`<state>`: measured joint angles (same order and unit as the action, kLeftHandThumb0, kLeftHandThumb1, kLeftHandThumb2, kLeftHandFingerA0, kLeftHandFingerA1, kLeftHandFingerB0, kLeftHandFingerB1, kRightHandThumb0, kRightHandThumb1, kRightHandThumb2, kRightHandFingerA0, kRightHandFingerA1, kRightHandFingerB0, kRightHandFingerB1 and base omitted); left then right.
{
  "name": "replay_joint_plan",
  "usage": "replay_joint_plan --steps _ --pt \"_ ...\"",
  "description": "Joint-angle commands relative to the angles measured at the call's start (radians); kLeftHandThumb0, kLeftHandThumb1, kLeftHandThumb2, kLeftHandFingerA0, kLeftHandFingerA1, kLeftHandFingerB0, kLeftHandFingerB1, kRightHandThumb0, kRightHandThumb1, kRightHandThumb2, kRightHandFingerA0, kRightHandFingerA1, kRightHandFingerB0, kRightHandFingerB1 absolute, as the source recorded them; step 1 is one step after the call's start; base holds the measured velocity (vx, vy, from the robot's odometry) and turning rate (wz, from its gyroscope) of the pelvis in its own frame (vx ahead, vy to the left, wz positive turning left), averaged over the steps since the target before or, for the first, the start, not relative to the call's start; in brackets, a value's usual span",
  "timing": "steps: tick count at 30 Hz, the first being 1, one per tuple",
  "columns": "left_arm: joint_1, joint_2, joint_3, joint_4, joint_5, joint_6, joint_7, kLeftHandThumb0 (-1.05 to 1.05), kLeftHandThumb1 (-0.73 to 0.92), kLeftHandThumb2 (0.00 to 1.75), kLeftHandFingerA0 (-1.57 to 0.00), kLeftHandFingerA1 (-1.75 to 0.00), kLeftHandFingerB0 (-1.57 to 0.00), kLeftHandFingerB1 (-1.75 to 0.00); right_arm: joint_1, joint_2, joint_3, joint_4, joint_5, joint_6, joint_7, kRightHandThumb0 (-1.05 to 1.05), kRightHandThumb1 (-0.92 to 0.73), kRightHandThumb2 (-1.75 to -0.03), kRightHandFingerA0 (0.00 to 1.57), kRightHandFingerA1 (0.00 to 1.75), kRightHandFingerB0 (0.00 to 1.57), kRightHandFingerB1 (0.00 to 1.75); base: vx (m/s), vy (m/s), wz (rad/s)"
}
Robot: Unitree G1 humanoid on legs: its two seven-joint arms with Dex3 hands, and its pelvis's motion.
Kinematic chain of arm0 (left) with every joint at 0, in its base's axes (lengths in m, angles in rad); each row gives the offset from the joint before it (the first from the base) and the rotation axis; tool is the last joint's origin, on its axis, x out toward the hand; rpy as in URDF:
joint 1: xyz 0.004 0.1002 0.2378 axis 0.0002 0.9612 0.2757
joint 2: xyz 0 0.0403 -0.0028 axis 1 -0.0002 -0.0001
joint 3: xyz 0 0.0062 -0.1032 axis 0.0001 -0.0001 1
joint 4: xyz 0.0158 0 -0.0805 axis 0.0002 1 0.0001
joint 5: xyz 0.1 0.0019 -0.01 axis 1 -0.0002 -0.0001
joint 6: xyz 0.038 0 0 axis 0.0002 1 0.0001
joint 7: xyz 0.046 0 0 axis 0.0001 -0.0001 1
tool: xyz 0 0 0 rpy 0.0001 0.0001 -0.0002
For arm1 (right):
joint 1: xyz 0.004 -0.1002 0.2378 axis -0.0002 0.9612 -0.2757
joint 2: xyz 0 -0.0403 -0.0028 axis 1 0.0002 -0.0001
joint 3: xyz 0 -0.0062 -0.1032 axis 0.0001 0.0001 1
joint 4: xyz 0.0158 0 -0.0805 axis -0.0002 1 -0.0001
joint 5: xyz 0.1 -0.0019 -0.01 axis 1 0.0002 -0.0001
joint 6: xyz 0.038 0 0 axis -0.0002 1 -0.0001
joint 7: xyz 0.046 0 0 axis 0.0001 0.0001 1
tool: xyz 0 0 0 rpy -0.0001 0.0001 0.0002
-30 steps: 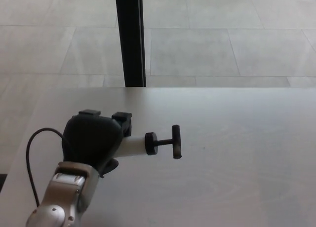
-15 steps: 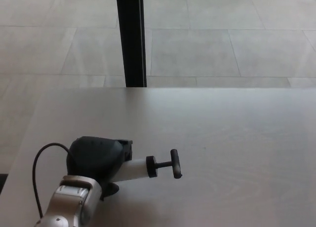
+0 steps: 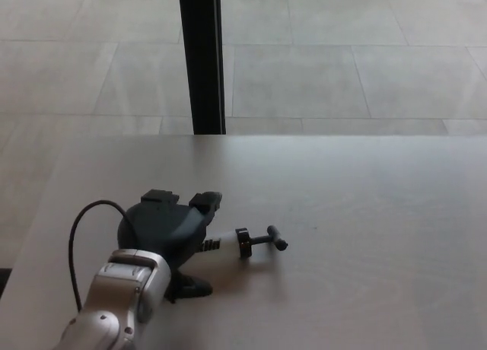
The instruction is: The robot uses its left hand to lift the air pump kept on the middle of the desk and use the right hand to compress the handle
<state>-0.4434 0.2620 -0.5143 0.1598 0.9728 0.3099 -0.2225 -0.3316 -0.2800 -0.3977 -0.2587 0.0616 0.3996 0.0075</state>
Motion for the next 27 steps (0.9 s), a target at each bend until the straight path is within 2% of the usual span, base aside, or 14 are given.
replay_joint_plan --steps 1,6,9,11,12,14,15,16,21,22,23,24,25,27 --pt "-0.068 0.062 0.118 -0.122 -0.209 0.138 -0.422 -1.03 0.69 0.62 0.00 0.00 0.00 0.00 0.014 -0.010 -0.005 0.017 0.001 0.010 -0.017 -0.85 -0.92 -0.77 0.10 0.44 0.23 0.36 0.00 0.000 0.00" --pt "0.025 -0.032 0.395 -0.209 -0.556 0.052 -0.323 -0.91 0.75 0.70 0.00 0.00 0.00 0.00 0.025 -0.010 -0.002 0.015 0.000 0.021 -0.013 -0.85 -0.92 -0.80 0.07 0.41 0.19 0.37 0.00 0.000 0.00" --pt "0.055 -0.093 0.575 -0.263 -0.747 0.018 -0.289 -1.04 0.75 1.12 0.00 -0.11 0.00 0.00 0.041 -0.007 -0.009 0.020 0.013 0.015 -0.001 -0.84 -0.92 -0.80 0.07 0.41 0.19 0.36 0.00 0.000 0.00" --pt "0.056 -0.077 0.676 -0.310 -0.825 -0.002 -0.295 -0.89 0.92 0.68 0.00 -0.12 0.00 -0.11 0.045 -0.012 -0.018 0.036 0.020 0.001 0.008 -0.35 -0.52 -1.13 0.03 0.53 0.00 0.48 0.00 0.000 0.00" --pt "0.053 -0.062 0.747 -0.340 -0.868 0.005 -0.298 -0.92 0.75 1.14 0.00 -0.17 0.00 -0.09 0.053 -0.016 -0.030 0.044 0.026 -0.008 0.013 -0.36 -0.51 -1.13 0.03 0.53 0.00 0.48 0.00 0.000 0.00" --pt "0.055 -0.026 0.889 -0.388 -0.918 0.048 -0.300 -0.97 0.77 1.15 0.00 -0.16 -0.02 -0.08 0.068 -0.023 -0.057 0.047 0.037 -0.005 0.017 -0.80 -0.80 -1.16 0.03 0.49 0.11 0.46 0.00 0.000 0.00" --pt "0.065 0.012 0.966 -0.363 -0.968 0.020 -0.315 -0.88 0.74 1.09 0.00 -0.20 -0.02 -0.15 0.081 -0.029 -0.074 0.048 0.038 -0.007 0.016 -0.35 -0.54 -1.15 0.04 0.54 0.00 0.49 0.00 0.000 0.00" --pt "0.077 0.044 1.064 -0.322 -1.025 0.014 -0.328 -0.87 0.74 1.06 0.00 -0.20 -0.07 -0.20 0.096 -0.033 -0.092 0.053 0.035 -0.015 0.010 -0.78 -0.92 -0.90 0.02 0.41 0.12 0.37 0.00 0.000 0.00" --pt "0.120 0.085 1.230 -0.270 -1.089 0.016 -0.343 -0.81 0.71 1.05 0.00 -0.25 -0.07 -0.25 0.101 -0.030 -0.155 0.097 0.068 -0.032 -0.001 -0.81 -0.92 -0.75 0.12 0.44 0.24 0.36 0.00 0.000 0.00" --pt "0.156 0.131 1.375 -0.159 -1.129 0.012 -0.331 -0.77 0.87 0.67 -0.04 -0.31 -0.12 -0.24 0.161 -0.061 -0.213 0.112 0.088 -0.052 0.039 -0.88 -0.92 -0.79 0.09 0.44 0.19 0.35 0.00 0.000 0.00" --pt "0.162 0.149 1.438 -0.112 -1.150 0.029 -0.331 -0.78 0.87 0.67 -0.03 -0.32 -0.11 -0.24 0.176 -0.075 -0.232 0.129 0.095 -0.067 0.055 -0.36 -0.49 -1.12 0.03 0.53 0.00 0.49 0.00 0.000 0.00" --pt "0.186 0.153 1.511 -0.089 -1.174 0.056 -0.325 -0.84 0.71 1.08 -0.02 -0.34 -0.11 -0.33 0.206 -0.087 -0.268 0.145 0.108 -0.083 0.073 -0.87 -0.92 -0.79 0.05 0.44 0.15 0.34 0.00 0.000 0.00" --pt "0.202 0.153 1.536 -0.083 -1.184 0.063 -0.327 -0.78 0.90 0.67 -0.04 -0.39 -0.11 -0.26 0.224 -0.094 -0.286 0.149 0.112 -0.090 0.081 -0.84 -0.92 -0.80 0.05 0.44 0.13 0.34 0.00 0.000 0.00" --pt "0.240 0.168 1.610 -0.044 -1.195 0.080 -0.318 -0.78 0.90 0.68 -0.06 -0.40 -0.13 -0.27 0.249 -0.108 -0.325 0.174 0.118 -0.099 0.086 -0.87 -0.92 -0.80 0.06 0.45 0.15 0.35 0.00 0.000 0.00"
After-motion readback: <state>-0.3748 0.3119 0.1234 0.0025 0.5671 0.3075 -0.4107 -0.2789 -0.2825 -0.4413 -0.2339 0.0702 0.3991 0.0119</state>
